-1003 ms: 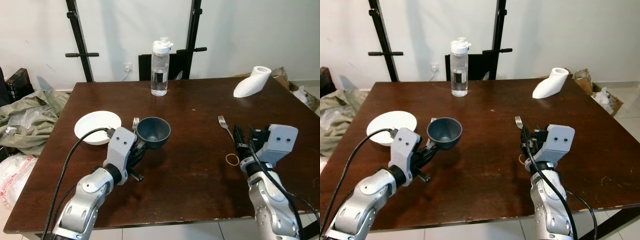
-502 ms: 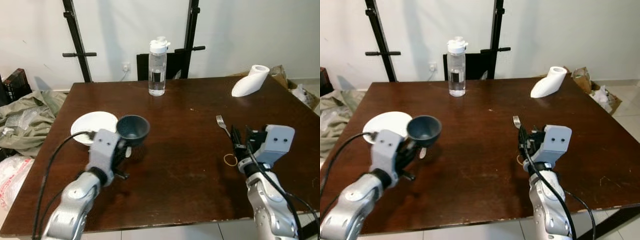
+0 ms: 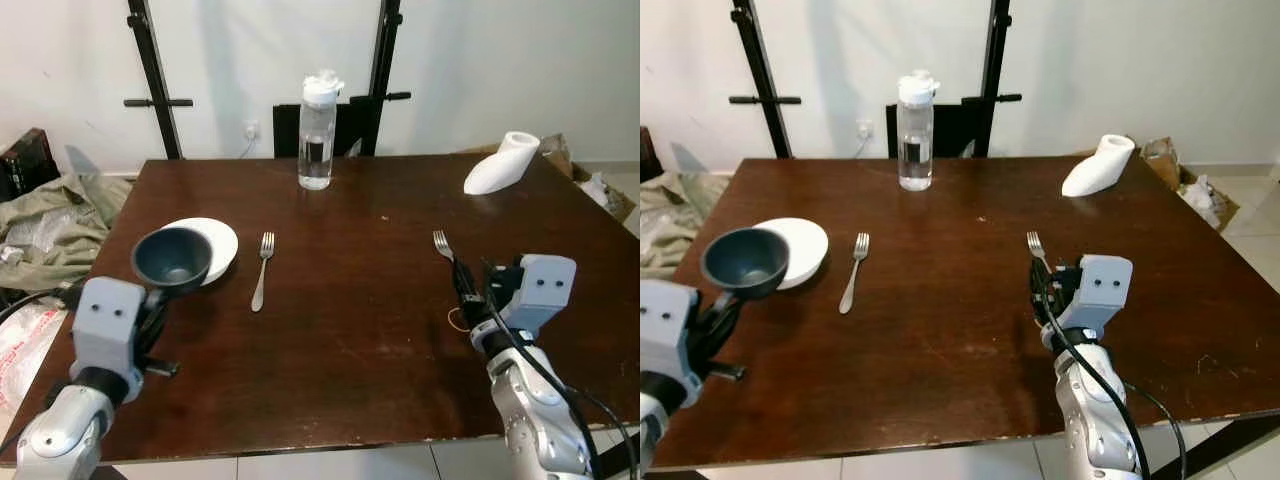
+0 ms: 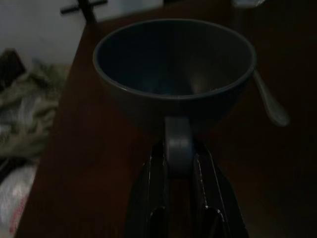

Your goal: Setting the table

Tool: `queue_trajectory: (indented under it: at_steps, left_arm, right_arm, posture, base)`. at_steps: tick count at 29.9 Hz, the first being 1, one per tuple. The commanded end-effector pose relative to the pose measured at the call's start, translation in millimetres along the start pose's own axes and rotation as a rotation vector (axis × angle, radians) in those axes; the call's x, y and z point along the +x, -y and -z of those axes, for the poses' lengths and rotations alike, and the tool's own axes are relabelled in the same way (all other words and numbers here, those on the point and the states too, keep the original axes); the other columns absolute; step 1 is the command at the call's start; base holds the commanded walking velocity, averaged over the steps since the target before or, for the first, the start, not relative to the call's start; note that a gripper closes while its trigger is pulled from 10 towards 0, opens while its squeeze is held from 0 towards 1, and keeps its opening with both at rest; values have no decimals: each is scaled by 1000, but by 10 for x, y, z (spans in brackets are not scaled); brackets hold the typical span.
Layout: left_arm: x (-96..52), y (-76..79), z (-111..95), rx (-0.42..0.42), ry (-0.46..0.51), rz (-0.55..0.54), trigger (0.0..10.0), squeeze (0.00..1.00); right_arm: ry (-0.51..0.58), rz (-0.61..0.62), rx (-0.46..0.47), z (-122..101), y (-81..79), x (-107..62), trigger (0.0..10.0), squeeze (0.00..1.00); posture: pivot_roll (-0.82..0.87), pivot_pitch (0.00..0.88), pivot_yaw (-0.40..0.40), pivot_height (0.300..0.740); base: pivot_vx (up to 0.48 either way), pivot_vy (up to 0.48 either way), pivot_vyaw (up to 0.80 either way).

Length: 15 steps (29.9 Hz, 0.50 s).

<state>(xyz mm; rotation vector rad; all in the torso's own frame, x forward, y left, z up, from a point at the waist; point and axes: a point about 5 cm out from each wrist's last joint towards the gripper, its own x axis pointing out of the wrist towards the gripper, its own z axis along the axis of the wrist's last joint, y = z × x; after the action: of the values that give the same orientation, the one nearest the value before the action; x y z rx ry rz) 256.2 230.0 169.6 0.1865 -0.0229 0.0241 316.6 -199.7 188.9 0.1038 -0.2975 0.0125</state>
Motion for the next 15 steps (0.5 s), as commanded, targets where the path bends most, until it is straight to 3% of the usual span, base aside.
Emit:
queue_trajectory:
  at_steps: [1,15]
  left_arm:
    - [1,-17,34,-9,-10,-14,10000,0]
    - [-68,-35,262,-6,-72,-57,10000,0]
  right_arm:
    - [-25,-3,-4,42,12,-12,10000,0]
    - [-37,4,-7,72,24,-49,10000,0]
  posture:
    - [129,134,39,740]
    - [123,147,40,740]
  base:
    - [0,0,0]
    - [0,0,0]
